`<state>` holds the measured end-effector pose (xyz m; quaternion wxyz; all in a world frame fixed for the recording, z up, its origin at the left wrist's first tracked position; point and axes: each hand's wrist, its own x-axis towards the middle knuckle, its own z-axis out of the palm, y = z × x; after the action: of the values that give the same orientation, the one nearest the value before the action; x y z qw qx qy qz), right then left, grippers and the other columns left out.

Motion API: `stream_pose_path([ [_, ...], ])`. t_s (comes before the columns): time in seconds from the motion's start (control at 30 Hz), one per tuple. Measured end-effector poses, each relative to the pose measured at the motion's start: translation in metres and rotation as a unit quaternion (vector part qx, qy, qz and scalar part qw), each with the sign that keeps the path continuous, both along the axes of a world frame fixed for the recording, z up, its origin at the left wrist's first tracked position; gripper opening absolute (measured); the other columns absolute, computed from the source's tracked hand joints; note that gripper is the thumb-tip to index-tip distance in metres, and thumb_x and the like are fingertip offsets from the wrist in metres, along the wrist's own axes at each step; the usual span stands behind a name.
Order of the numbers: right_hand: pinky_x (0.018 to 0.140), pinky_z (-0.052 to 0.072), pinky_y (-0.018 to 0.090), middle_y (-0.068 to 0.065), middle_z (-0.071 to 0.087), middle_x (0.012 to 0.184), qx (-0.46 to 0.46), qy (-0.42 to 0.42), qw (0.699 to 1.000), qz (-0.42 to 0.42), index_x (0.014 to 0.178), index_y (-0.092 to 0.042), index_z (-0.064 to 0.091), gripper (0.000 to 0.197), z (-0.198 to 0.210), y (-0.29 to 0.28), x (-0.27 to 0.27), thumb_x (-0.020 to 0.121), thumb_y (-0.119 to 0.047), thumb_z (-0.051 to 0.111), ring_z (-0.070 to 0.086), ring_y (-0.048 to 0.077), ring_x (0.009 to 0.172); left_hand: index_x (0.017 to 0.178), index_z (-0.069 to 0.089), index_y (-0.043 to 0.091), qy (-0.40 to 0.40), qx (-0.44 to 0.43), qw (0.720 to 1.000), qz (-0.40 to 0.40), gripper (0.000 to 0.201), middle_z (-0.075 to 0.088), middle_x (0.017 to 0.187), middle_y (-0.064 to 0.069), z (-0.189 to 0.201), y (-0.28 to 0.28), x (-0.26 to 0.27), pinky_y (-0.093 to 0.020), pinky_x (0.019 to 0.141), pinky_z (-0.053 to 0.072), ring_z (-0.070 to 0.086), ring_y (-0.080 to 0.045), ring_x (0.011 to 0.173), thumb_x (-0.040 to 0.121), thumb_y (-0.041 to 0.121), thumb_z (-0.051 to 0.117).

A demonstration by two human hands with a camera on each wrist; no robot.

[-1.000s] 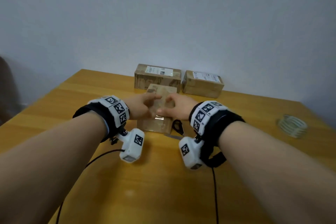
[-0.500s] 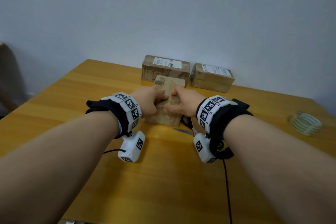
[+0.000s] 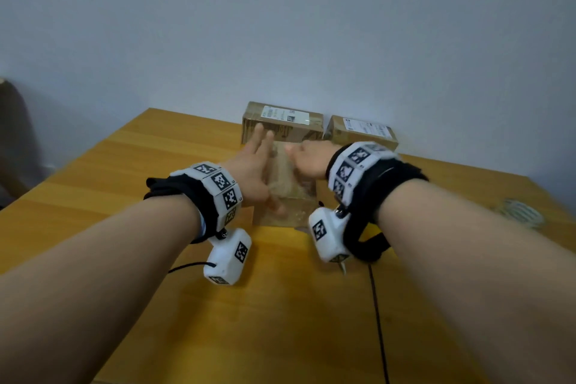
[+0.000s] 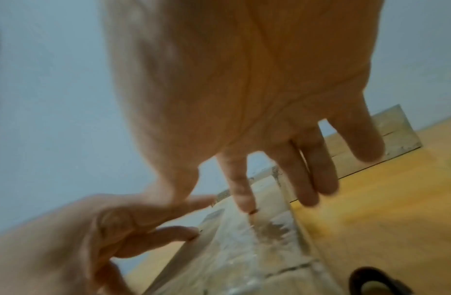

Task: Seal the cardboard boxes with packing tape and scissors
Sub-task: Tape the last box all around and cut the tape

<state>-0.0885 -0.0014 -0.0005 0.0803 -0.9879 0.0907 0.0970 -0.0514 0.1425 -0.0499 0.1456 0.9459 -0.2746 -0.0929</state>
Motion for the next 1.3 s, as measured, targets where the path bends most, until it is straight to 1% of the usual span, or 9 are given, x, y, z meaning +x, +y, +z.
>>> stream_pose_path([
  [0.43, 0.116, 0.005, 0.060, 0.006, -0.010, 0.165, 0.027, -0.048, 0.994, -0.095, 0.155, -0.040, 0.011, 0.061, -0.076, 0.010, 0.031, 0.099, -0.063, 0.014, -0.010, 0.033, 0.151, 0.152, -0.012, 0.021, 0.105, -0.075, 0.992, 0.006, 0.124, -0.024, 0.157, 0.013, -0.030, -0.002, 0.003, -0.036, 0.118, 0.020, 0.007, -0.017, 0.148, 0.071, 0.037, 0.081],
  [0.57, 0.112, 0.024, 0.055, 0.013, 0.012, 0.159, 0.016, -0.044, 0.994, -0.103, 0.149, -0.030, 0.029, 0.057, -0.069, 0.016, 0.026, 0.100, -0.059, 0.022, 0.022, 0.040, 0.141, 0.153, -0.010, 0.023, 0.112, -0.055, 0.992, -0.013, 0.119, -0.023, 0.157, 0.014, -0.022, 0.002, 0.002, -0.035, 0.117, 0.018, 0.008, -0.017, 0.147, 0.075, 0.031, 0.079],
  [0.67, 0.088, 0.042, 0.046, 0.016, 0.028, 0.140, -0.042, -0.015, 0.994, -0.105, 0.143, -0.023, 0.036, 0.061, -0.052, 0.020, 0.018, 0.098, -0.063, 0.028, 0.043, 0.039, 0.119, 0.154, 0.003, 0.033, 0.098, -0.003, 0.994, -0.038, 0.109, -0.001, 0.161, 0.013, -0.007, 0.020, 0.008, -0.033, 0.114, 0.022, 0.020, -0.017, 0.144, 0.076, 0.017, 0.078],
  [0.77, 0.060, 0.040, 0.029, 0.013, 0.052, 0.113, -0.153, 0.006, 0.987, -0.045, 0.134, -0.014, 0.047, 0.064, -0.037, 0.031, 0.010, 0.099, -0.063, 0.028, 0.054, 0.025, 0.088, 0.151, 0.012, 0.039, 0.092, 0.019, 0.995, -0.017, 0.101, 0.019, 0.159, 0.008, 0.004, 0.035, 0.010, -0.035, 0.110, 0.031, 0.032, -0.019, 0.139, 0.078, 0.006, 0.072],
  [0.87, 0.046, 0.024, 0.026, 0.006, 0.065, 0.099, -0.176, -0.005, 0.984, -0.010, 0.112, -0.014, 0.061, 0.049, -0.049, 0.034, 0.015, 0.101, -0.054, 0.034, 0.059, 0.018, 0.078, 0.152, -0.010, 0.030, 0.171, -0.014, 0.985, 0.019, 0.118, 0.017, 0.160, -0.001, 0.006, 0.033, 0.005, -0.039, 0.115, 0.025, 0.025, -0.023, 0.143, 0.074, 0.018, 0.077],
  [0.93, 0.048, 0.022, 0.026, 0.001, 0.064, 0.123, -0.156, -0.011, 0.988, 0.013, 0.121, -0.017, 0.061, 0.042, -0.050, 0.034, 0.019, 0.097, -0.048, 0.045, 0.060, 0.020, 0.099, 0.149, -0.022, 0.026, 0.212, -0.028, 0.976, 0.029, 0.139, 0.010, 0.161, -0.004, 0.005, 0.028, 0.001, -0.047, 0.118, 0.018, 0.014, -0.025, 0.146, 0.060, 0.040, 0.084],
  [1.03, 0.068, 0.040, 0.027, 0.005, 0.056, 0.122, -0.202, -0.022, 0.979, 0.002, 0.132, -0.016, 0.052, 0.055, -0.045, 0.036, 0.024, 0.100, -0.057, 0.033, 0.055, 0.029, 0.109, 0.148, -0.027, 0.023, 0.170, 0.010, 0.984, 0.044, 0.154, 0.002, 0.161, -0.004, -0.005, 0.020, 0.000, -0.051, 0.118, 0.013, 0.005, -0.029, 0.147, 0.045, 0.069, 0.079],
  [1.17, 0.100, 0.032, 0.063, 0.016, 0.032, 0.142, -0.110, -0.040, 0.992, -0.046, 0.141, -0.030, 0.037, 0.065, -0.066, 0.031, 0.030, 0.094, -0.070, 0.016, 0.033, 0.040, 0.130, 0.150, -0.020, 0.020, 0.141, 0.044, 0.988, 0.041, 0.154, 0.005, 0.160, -0.003, -0.009, 0.017, 0.003, -0.048, 0.117, 0.018, 0.010, -0.030, 0.146, 0.044, 0.074, 0.077],
  [1.3, 0.105, 0.035, 0.056, 0.017, 0.028, 0.148, -0.044, -0.026, 0.997, -0.054, 0.149, -0.032, 0.029, 0.074, -0.059, 0.006, 0.032, 0.090, -0.077, 0.021, 0.034, 0.041, 0.132, 0.152, -0.013, 0.026, 0.126, 0.089, 0.988, 0.004, 0.145, 0.018, 0.154, -0.002, -0.003, 0.021, 0.013, -0.048, 0.113, 0.028, 0.022, -0.028, 0.140, 0.048, 0.071, 0.078],
])
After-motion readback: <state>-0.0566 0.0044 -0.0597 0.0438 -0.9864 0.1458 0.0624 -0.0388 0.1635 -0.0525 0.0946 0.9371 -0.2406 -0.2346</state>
